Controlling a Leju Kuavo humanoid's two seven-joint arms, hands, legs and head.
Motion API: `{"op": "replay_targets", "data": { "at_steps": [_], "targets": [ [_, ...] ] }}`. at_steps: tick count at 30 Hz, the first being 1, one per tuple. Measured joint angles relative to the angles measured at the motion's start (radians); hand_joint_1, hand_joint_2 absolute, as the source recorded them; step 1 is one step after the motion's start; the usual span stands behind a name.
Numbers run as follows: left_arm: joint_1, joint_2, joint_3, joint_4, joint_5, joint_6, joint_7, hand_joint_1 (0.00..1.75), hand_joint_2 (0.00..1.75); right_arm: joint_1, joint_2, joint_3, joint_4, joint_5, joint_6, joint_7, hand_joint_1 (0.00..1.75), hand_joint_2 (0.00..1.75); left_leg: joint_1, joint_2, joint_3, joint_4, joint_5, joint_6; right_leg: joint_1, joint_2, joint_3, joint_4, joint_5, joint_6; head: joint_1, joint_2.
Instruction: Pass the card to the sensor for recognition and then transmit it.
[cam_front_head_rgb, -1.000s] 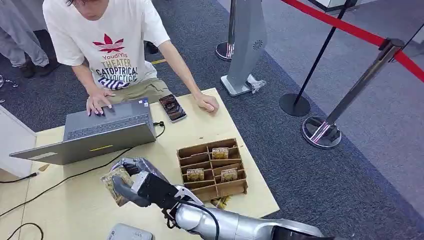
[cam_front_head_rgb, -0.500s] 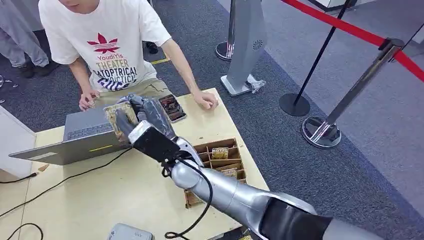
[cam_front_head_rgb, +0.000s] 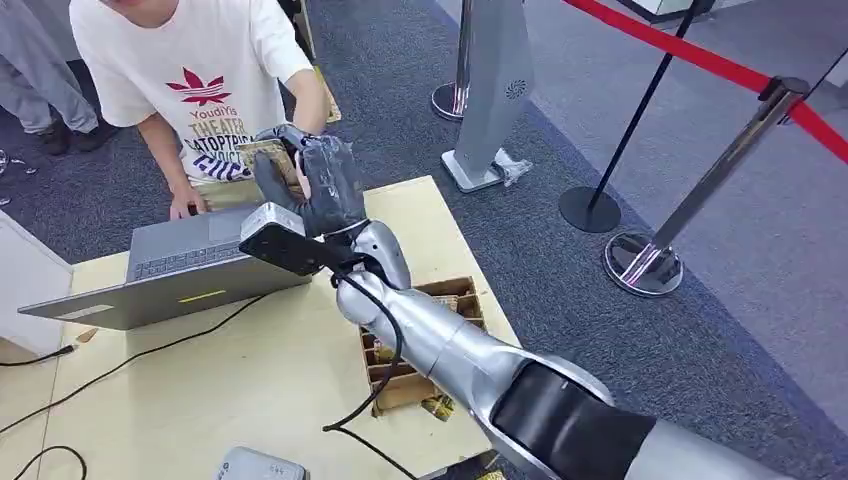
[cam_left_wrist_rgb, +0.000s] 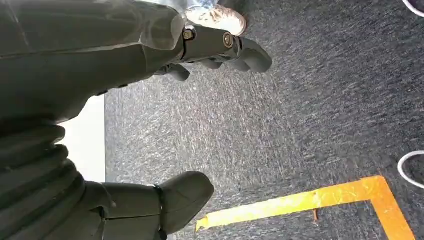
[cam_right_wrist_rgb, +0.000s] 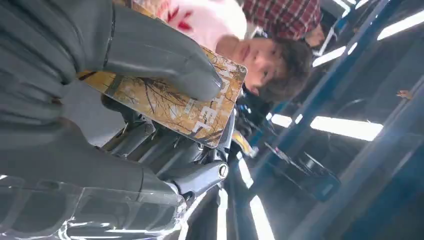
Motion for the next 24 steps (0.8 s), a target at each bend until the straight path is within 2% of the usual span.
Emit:
{"op": "replay_targets", "data": {
  "at_steps": [5, 17, 18, 19, 24],
  "targets": [
    [-0.003, 0.0, -0.007, 0.0, -0.004, -0.008, 0.024, 0.0, 1.75, 0.017, 0.032, -0.101, 0.018, 0.091, 0.0, -0.032, 1.75, 1.75, 0.0, 0.0, 0.0, 0.0, 0.0, 0.0, 0.0, 0.0, 0.0, 0.0, 0.0, 0.0, 0.0, 0.0],
    [0.0, 0.002, -0.016, 0.0, 0.001, -0.016, 0.047, 0.0, 1.75, 0.046, 0.085, -0.202, 0.038, 0.198, 0.0, -0.069, 1.75, 1.75, 0.0, 0.0, 0.0, 0.0, 0.0, 0.0, 0.0, 0.0, 0.0, 0.0, 0.0, 0.0, 0.0, 0.0],
    [0.0, 0.003, -0.016, 0.0, 0.001, -0.016, 0.047, 0.0, 1.75, 0.048, 0.089, -0.209, 0.039, 0.203, 0.0, -0.072, 1.05, 1.75, 0.0, 0.0, 0.0, 0.0, 0.0, 0.0, 0.0, 0.0, 0.0, 0.0, 0.0, 0.0, 0.0, 0.0],
    [0.001, 0.003, -0.016, 0.0, 0.001, -0.016, 0.047, 0.0, 1.75, 0.05, 0.093, -0.217, 0.041, 0.207, 0.0, -0.075, 0.0, 1.75, 0.0, 0.0, 0.0, 0.0, 0.0, 0.0, 0.0, 0.0, 0.0, 0.0, 0.0, 0.0, 0.0, 0.0],
    [0.002, 0.003, -0.016, 0.0, 0.001, -0.016, 0.045, 0.0, 1.75, 0.061, 0.098, -0.226, 0.053, 0.211, 0.0, -0.075, 0.0, 1.75, 0.0, 0.0, 0.0, 0.0, 0.0, 0.0, 0.0, 0.0, 0.0, 0.0, 0.0, 0.0, 0.0, 0.0]
  ]
}}
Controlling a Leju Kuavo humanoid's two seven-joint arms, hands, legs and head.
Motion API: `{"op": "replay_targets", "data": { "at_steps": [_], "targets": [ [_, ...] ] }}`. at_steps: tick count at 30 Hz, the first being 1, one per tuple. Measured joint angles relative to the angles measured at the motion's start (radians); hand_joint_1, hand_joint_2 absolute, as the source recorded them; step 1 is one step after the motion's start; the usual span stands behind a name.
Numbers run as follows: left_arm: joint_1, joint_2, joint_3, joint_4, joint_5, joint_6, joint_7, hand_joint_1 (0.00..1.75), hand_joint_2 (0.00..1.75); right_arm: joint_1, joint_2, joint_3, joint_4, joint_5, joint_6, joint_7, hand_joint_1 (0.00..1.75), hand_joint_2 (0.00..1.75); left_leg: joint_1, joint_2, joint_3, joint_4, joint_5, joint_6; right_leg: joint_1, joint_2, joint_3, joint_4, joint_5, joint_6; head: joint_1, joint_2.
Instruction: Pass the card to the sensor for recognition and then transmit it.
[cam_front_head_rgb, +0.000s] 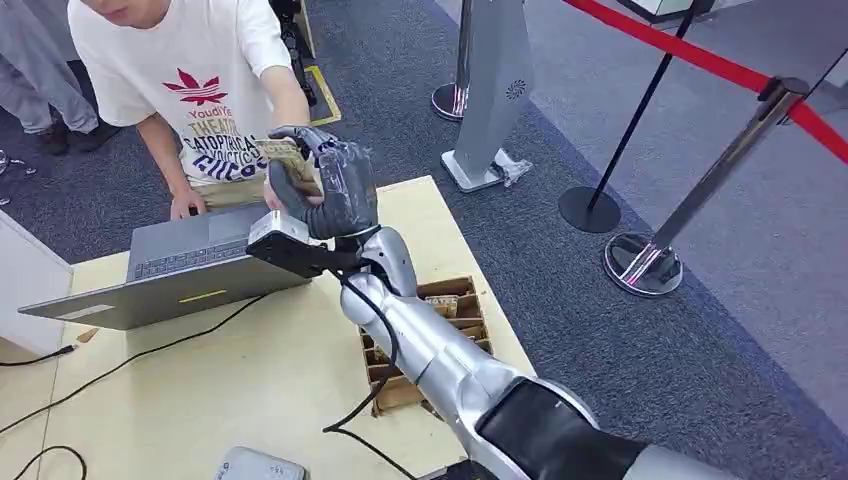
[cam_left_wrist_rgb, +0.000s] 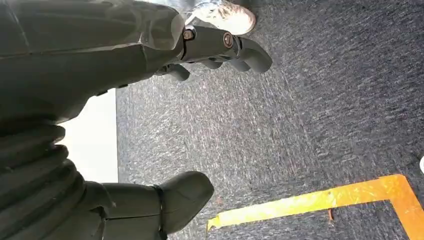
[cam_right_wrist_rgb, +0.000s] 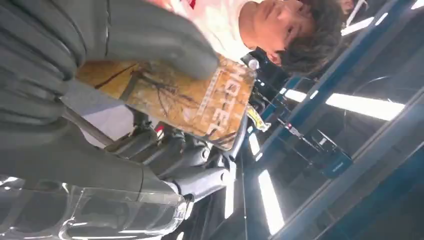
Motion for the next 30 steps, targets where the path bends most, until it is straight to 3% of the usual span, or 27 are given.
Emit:
{"op": "replay_targets", "data": {
  "at_steps": [6, 11, 16, 20, 28, 30],
  "targets": [
    [0.003, 0.0, 0.0, 0.0, 0.006, 0.001, -0.001, 0.0, 1.75, 0.036, 0.0, 0.01, -0.016, -0.041, 0.0, -0.003, 0.0, 1.75, 0.0, 0.0, 0.0, 0.0, 0.0, 0.0, 0.0, 0.0, 0.0, 0.0, 0.0, 0.0, 0.0, 0.0],
    [0.012, 0.0, 0.0, 0.0, 0.024, 0.01, -0.01, 0.0, 1.75, 0.099, -0.025, 0.093, -0.126, -0.092, 0.0, 0.055, 0.0, 1.75, 0.0, 0.0, 0.0, 0.0, 0.0, 0.0, 0.0, 0.0, -0.001, 0.0, 0.0, 0.0, 0.0, 0.0],
    [0.028, 0.004, 0.008, 0.0, 0.051, 0.021, -0.024, 0.0, 1.75, 0.167, -0.098, 0.202, -0.266, -0.096, 0.0, 0.1, 0.0, 1.75, 0.0, 0.0, -0.001, 0.0, 0.0, 0.0, 0.0, 0.0, -0.001, 0.0, 0.0, 0.0, 0.0, 0.0],
    [0.047, 0.009, 0.022, 0.0, 0.07, 0.03, -0.042, 0.0, 1.75, 0.234, -0.169, 0.272, -0.377, -0.02, 0.0, 0.14, 0.0, 1.75, 0.0, 0.0, -0.001, 0.0, 0.0, 0.0, 0.0, 0.0, -0.001, -0.001, 0.0, 0.0, 0.0, 0.0],
    [0.073, 0.014, 0.048, 0.0, 0.097, 0.041, -0.068, 0.0, 1.75, 0.345, -0.263, 0.291, -0.514, 0.133, 0.0, 0.197, 0.0, 1.75, 0.0, 0.0, -0.001, 0.0, -0.001, 0.0, 0.0, 0.0, -0.001, -0.001, -0.001, 0.0, 0.0, 0.0],
    [0.081, 0.015, 0.057, 0.0, 0.106, 0.046, -0.075, 0.0, 1.75, 0.365, -0.288, 0.291, -0.534, 0.154, 0.0, 0.208, 0.09, 1.75, 0.0, 0.0, -0.001, 0.0, -0.001, 0.0, 0.0, 0.0, -0.001, -0.001, -0.001, 0.0, 0.0, 0.0]
  ]
}}
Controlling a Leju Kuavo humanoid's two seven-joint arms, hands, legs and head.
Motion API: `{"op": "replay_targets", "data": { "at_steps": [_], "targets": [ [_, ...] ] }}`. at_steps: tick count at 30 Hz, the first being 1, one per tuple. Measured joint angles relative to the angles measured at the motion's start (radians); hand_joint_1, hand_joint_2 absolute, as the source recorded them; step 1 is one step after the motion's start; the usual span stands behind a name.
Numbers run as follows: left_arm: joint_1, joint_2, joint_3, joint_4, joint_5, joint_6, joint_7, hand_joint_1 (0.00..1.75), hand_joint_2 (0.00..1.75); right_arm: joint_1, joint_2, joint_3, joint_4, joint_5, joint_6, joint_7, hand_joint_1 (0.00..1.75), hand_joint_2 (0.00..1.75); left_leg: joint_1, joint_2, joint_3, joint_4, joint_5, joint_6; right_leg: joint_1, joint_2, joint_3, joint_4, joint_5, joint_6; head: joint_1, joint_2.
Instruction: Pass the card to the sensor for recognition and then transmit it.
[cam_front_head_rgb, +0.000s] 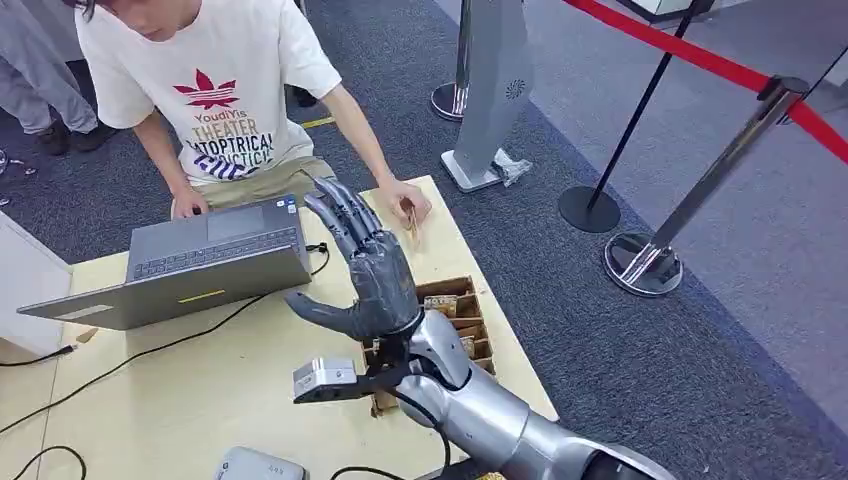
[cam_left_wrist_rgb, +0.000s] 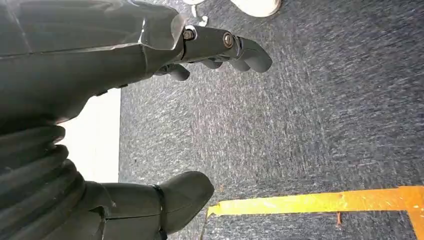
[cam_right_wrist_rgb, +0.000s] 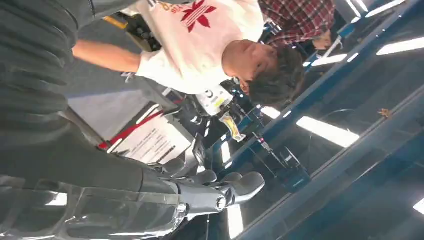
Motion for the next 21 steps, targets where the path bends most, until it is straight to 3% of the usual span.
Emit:
{"op": "replay_targets", "data": {
  "at_steps": [2, 7, 8, 13, 16, 17, 20, 21],
  "targets": [
    [0.007, 0.0, 0.013, 0.0, 0.01, 0.005, -0.008, 0.0, 1.75, 0.02, -0.021, 0.0, -0.015, 0.011, 0.0, 0.009, 0.28, 1.75, 0.0, 0.0, 0.0, 0.0, 0.0, 0.0, 0.0, 0.0, 0.0, 0.0, 0.0, 0.0, 0.0, 0.0],
    [0.021, -0.001, 0.039, 0.0, 0.027, 0.011, -0.013, 0.0, 1.75, 0.062, -0.068, 0.0, -0.028, 0.035, 0.0, 0.027, 0.37, 1.75, 0.0, 0.0, 0.0, 0.0, 0.0, 0.0, 0.0, 0.0, 0.0, 0.0, 0.0, 0.0, 0.0, 0.0],
    [0.023, -0.001, 0.041, 0.0, 0.03, 0.012, -0.013, 0.0, 1.75, 0.068, -0.076, 0.0, -0.03, 0.035, 0.0, 0.032, 0.52, 1.75, 0.0, 0.0, 0.0, 0.0, 0.0, 0.0, 0.0, 0.0, 0.0, 0.0, 0.0, 0.0, 0.0, 0.0],
    [0.029, -0.001, 0.063, 0.0, 0.043, 0.017, -0.019, 0.0, 1.75, 0.095, -0.104, 0.0, -0.029, 0.041, 0.0, 0.046, 0.51, 1.75, 0.0, 0.0, 0.0, 0.0, 0.0, 0.0, 0.0, 0.0, 0.0, 0.0, 0.0, 0.0, 0.0, 0.0],
    [0.033, -0.001, 0.067, 0.0, 0.045, 0.019, -0.023, 0.0, 1.75, 0.109, -0.116, 0.0, -0.024, 0.052, 0.001, 0.061, 0.54, 1.75, 0.0, 0.0, 0.0, 0.0, 0.0, 0.0, 0.0, 0.0, 0.0, 0.0, 0.0, 0.0, 0.0, 0.0],
    [0.034, -0.002, 0.069, 0.0, 0.047, 0.019, -0.026, 0.0, 1.75, 0.114, -0.12, 0.0, -0.021, 0.052, 0.001, 0.063, 0.66, 1.75, 0.0, 0.0, 0.0, 0.0, 0.0, 0.0, 0.0, 0.0, 0.0, 0.0, 0.0, 0.0, 0.0, 0.0],
    [0.034, -0.004, 0.083, 0.0, 0.051, 0.02, -0.029, 0.0, 1.75, 0.133, -0.132, 0.0, -0.007, 0.06, 0.001, 0.071, 0.58, 1.75, 0.0, 0.0, 0.0, 0.0, 0.0, 0.0, 0.0, 0.0, 0.0, 0.0, 0.0, 0.0, 0.0, 0.0],
    [0.035, -0.005, 0.086, 0.0, 0.053, 0.02, -0.029, 0.0, 1.75, 0.138, -0.135, 0.0, -0.004, 0.063, 0.001, 0.072, 0.65, 1.75, 0.0, 0.0, 0.0, 0.0, 0.0, 0.0, 0.0, 0.0, 0.0, 0.0, 0.0, 0.0, 0.0, 0.0]
  ]
}}
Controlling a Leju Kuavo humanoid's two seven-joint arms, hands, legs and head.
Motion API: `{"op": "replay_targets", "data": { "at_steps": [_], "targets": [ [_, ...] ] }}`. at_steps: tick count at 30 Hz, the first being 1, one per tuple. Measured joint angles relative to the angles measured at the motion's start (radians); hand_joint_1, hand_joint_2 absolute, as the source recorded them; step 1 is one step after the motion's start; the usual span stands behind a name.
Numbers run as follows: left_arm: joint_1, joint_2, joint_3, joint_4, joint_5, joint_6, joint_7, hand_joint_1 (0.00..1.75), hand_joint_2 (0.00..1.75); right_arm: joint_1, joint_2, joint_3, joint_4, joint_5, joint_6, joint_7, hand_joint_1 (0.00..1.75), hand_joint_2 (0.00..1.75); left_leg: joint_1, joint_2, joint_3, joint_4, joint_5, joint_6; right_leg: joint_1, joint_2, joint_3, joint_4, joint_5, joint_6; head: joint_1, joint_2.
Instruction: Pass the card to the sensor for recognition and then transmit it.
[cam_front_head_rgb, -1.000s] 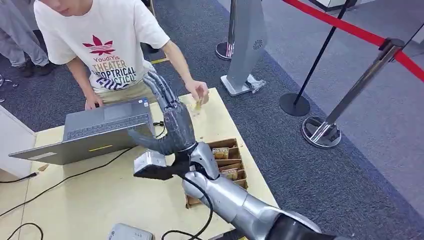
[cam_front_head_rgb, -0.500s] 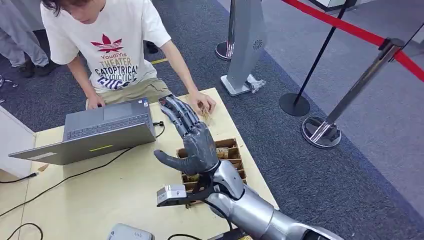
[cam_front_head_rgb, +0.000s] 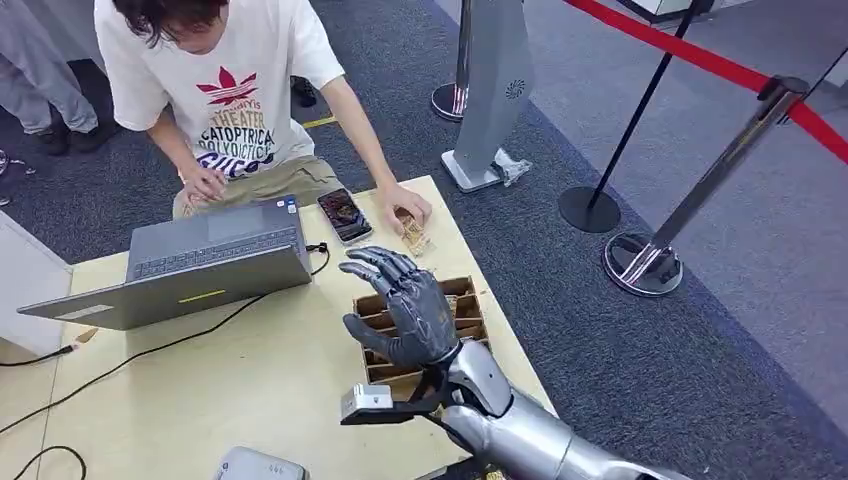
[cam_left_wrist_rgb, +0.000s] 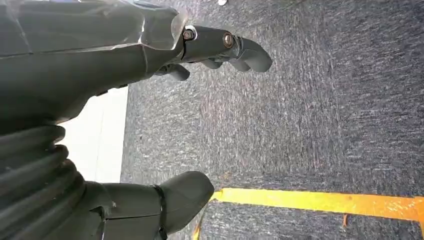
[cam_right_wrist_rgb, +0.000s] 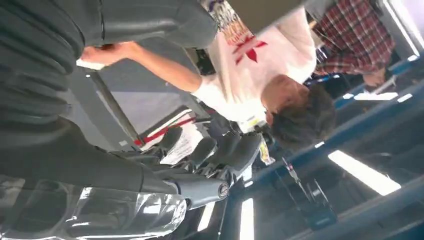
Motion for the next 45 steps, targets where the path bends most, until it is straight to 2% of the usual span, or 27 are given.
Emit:
{"op": "replay_targets", "data": {
  "at_steps": [4, 5, 10, 17, 18, 20, 21, 25, 26, 28, 32, 33, 37, 39, 43, 45],
  "targets": [
    [0.0, -0.003, 0.006, 0.0, 0.002, 0.003, 0.0, 0.0, 1.75, 0.019, -0.011, 0.0, 0.016, 0.009, 0.0, 0.011, 0.7, 1.75, 0.0, 0.0, 0.0, 0.0, 0.0, 0.0, 0.0, 0.0, 0.0, 0.0, 0.0, 0.0, 0.0, 0.0],
    [0.0, -0.003, 0.009, 0.0, 0.003, 0.003, 0.0, 0.0, 1.75, 0.024, -0.013, 0.0, 0.019, 0.014, 0.0, 0.016, 0.63, 1.75, 0.0, 0.0, 0.0, 0.0, 0.0, 0.0, 0.0, 0.0, 0.0, 0.0, 0.0, 0.0, 0.0, 0.0],
    [0.0, -0.005, 0.024, 0.0, 0.005, 0.005, 0.0, 0.0, 1.75, 0.05, -0.023, -0.003, 0.032, 0.085, 0.002, 0.045, 0.7, 1.75, 0.0, 0.0, 0.0, 0.0, 0.0, 0.0, 0.0, 0.0, 0.0, 0.0, 0.0, 0.0, 0.0, 0.0],
    [0.0, -0.006, 0.036, 0.0, 0.006, 0.005, -0.002, 0.0, 1.75, 0.057, -0.037, -0.006, 0.04, 0.148, 0.011, 0.067, 0.54, 1.75, 0.0, 0.0, 0.0, 0.0, 0.0, 0.0, 0.0, 0.0, 0.0, 0.0, 0.0, 0.0, 0.0, 0.0],
    [0.0, -0.006, 0.037, 0.0, 0.006, 0.005, -0.002, 0.0, 1.75, 0.057, -0.039, -0.006, 0.04, 0.151, 0.014, 0.066, 0.56, 1.75, 0.0, 0.0, 0.0, 0.0, 0.0, 0.0, 0.0, 0.0, 0.0, 0.0, 0.0, 0.0, 0.0, 0.0],
    [0.0, -0.006, 0.04, 0.0, 0.006, 0.005, -0.003, 0.0, 1.75, 0.054, -0.043, -0.006, 0.042, 0.151, 0.018, 0.068, 0.72, 1.75, 0.0, 0.0, 0.0, 0.0, 0.0, 0.0, 0.0, 0.0, 0.0, 0.0, 0.0, 0.0, 0.0, 0.0],
    [0.0, -0.006, 0.044, 0.0, 0.005, 0.005, -0.005, 0.0, 1.75, 0.052, -0.045, -0.006, 0.045, 0.151, 0.021, 0.068, 0.65, 1.75, 0.0, 0.0, 0.0, 0.0, 0.0, 0.0, 0.0, 0.0, 0.0, 0.0, 0.0, 0.0, 0.0, 0.0],
    [0.0, -0.006, 0.051, 0.0, 0.002, 0.006, -0.011, 0.0, 1.75, 0.043, -0.051, -0.004, 0.057, 0.158, 0.037, 0.075, 0.7, 1.75, 0.0, 0.0, 0.0, 0.0, 0.0, 0.0, 0.0, 0.0, 0.0, 0.0, 0.0, 0.0, 0.0, 0.0],
    [0.0, -0.006, 0.051, 0.0, 0.001, 0.006, -0.012, 0.0, 1.75, 0.04, -0.051, -0.003, 0.06, 0.163, 0.042, 0.077, 0.66, 1.75, 0.0, 0.0, 0.0, 0.0, 0.0, 0.0, 0.0, 0.0, 0.0, 0.0, 0.0, 0.0, 0.0, 0.0],
    [0.0, -0.006, 0.051, 0.0, -0.002, 0.006, -0.014, 0.0, 1.75, 0.035, -0.053, -0.003, 0.066, 0.168, 0.046, 0.081, 0.77, 1.75, 0.0, 0.0, 0.0, 0.0, 0.0, 0.0, 0.0, 0.0, 0.0, 0.0, 0.0, 0.0, 0.0, 0.0],
    [0.0, -0.006, 0.052, 0.0, -0.008, 0.008, -0.018, 0.0, 1.75, 0.03, -0.055, -0.002, 0.079, 0.183, 0.052, 0.098, 0.8, 1.75, 0.0, 0.0, 0.0, 0.0, 0.0, 0.0, 0.0, 0.0, 0.0, 0.0, 0.0, 0.0, 0.0, 0.0],
    [0.0, -0.006, 0.052, 0.0, -0.009, 0.008, -0.019, 0.0, 1.75, 0.028, -0.055, -0.002, 0.083, 0.19, 0.052, 0.103, 0.93, 1.75, 0.0, 0.0, 0.0, 0.0, 0.0, 0.0, 0.0, 0.0, 0.0, 0.0, 0.0, 0.0, 0.0, 0.0],
    [0.0, -0.006, 0.052, 0.0, -0.011, 0.012, -0.02, 0.0, 1.75, 0.02, -0.055, -0.002, 0.1, 0.204, 0.056, 0.115, 0.84, 1.75, 0.0, 0.0, 0.0, 0.0, 0.0, 0.0, 0.0, 0.0, 0.0, 0.0, 0.0, 0.0, 0.0, 0.0],
    [0.0, -0.006, 0.054, 0.0, -0.012, 0.014, -0.02, 0.0, 1.75, 0.017, -0.055, -0.002, 0.109, 0.204, 0.061, 0.116, 0.89, 1.75, 0.0, 0.0, 0.0, 0.0, 0.0, 0.0, 0.0, 0.0, 0.0, 0.0, 0.0, 0.0, 0.0, 0.0],
    [0.0, -0.006, 0.059, 0.0, -0.016, 0.016, -0.021, 0.0, 1.75, 0.005, -0.055, -0.003, 0.133, 0.205, 0.066, 0.121, 0.75, 1.75, 0.0, 0.0, 0.0, 0.0, 0.0, 0.0, 0.0, 0.0, 0.0, 0.0, 0.0, 0.0, 0.0, 0.0],
    [0.0, -0.006, 0.062, 0.0, -0.016, 0.016, -0.021, 0.0, 1.75, -0.002, -0.055, -0.004, 0.146, 0.205, 0.066, 0.122, 0.77, 1.75, 0.0, 0.0, 0.0, 0.0, 0.0, 0.0, 0.0, 0.0, 0.0, 0.0, 0.0, 0.0, 0.0, 0.0]
  ]
}}
